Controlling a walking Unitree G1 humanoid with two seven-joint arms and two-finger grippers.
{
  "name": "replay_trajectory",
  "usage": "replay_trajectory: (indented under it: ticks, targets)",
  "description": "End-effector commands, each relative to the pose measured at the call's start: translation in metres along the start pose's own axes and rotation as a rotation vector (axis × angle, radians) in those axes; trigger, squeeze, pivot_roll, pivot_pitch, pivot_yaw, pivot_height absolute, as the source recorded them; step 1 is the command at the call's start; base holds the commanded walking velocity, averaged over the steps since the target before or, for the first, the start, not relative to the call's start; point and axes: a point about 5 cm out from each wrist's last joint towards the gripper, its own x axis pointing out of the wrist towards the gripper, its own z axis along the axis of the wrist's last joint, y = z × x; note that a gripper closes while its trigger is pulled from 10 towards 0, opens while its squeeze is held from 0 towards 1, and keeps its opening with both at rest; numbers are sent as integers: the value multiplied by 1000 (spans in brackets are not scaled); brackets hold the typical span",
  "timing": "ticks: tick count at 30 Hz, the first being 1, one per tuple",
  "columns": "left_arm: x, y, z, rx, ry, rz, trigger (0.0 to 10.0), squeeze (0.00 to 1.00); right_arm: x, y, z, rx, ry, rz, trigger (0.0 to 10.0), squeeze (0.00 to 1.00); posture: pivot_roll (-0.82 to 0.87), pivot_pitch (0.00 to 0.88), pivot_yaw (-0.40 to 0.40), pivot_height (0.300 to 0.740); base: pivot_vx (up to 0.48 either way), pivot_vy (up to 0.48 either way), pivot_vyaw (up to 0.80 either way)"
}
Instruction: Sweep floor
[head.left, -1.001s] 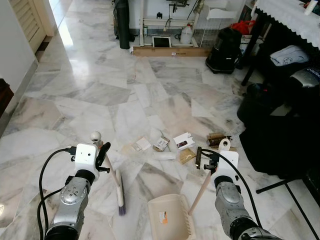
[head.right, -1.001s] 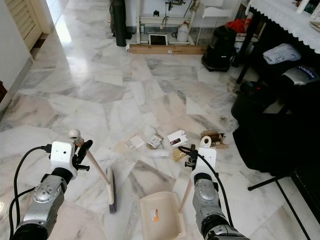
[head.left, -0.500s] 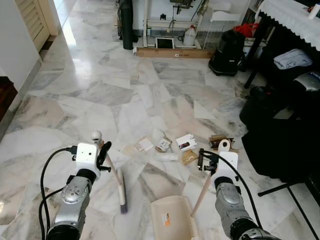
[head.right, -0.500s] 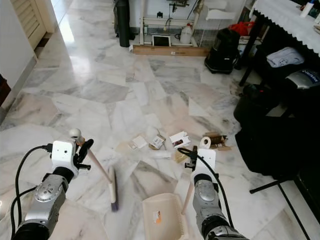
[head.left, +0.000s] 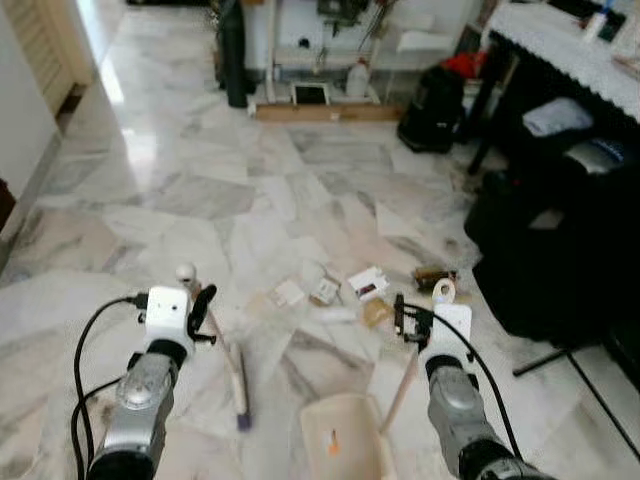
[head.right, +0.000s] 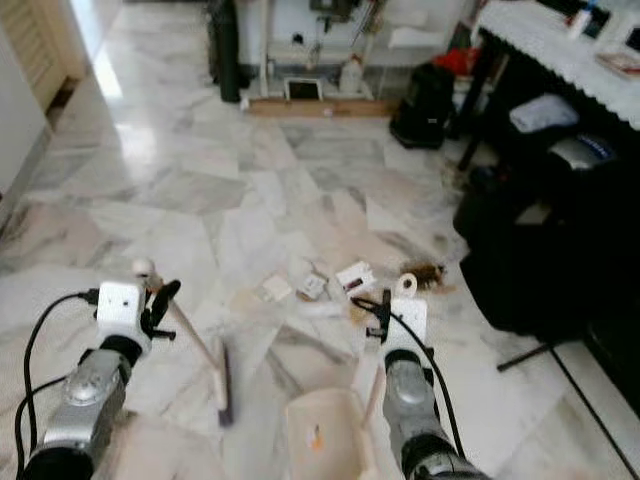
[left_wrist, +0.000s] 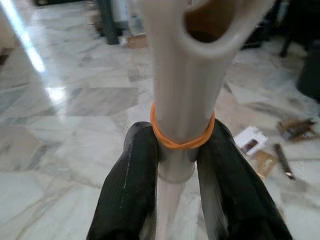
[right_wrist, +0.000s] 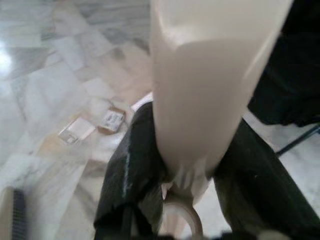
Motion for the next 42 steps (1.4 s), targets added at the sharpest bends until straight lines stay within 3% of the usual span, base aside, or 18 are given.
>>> replay_trajectory:
  ticks: [1, 38, 42]
  targets:
    - [2, 4, 7, 13, -25, 0, 10000, 0, -1, 4, -3, 2, 25, 6, 10000, 0, 106, 68, -58, 740, 0, 375, 0]
    - [2, 5, 8, 14, -28, 3, 10000, 0, 0, 4, -3, 3, 31, 3, 10000, 0, 112, 70, -60, 740, 0, 371, -728]
    - [2, 5, 8, 14, -28, 3, 10000, 0, 0, 4, -2, 0, 21, 5, 10000, 0, 112, 70, -60, 740, 0, 368, 0]
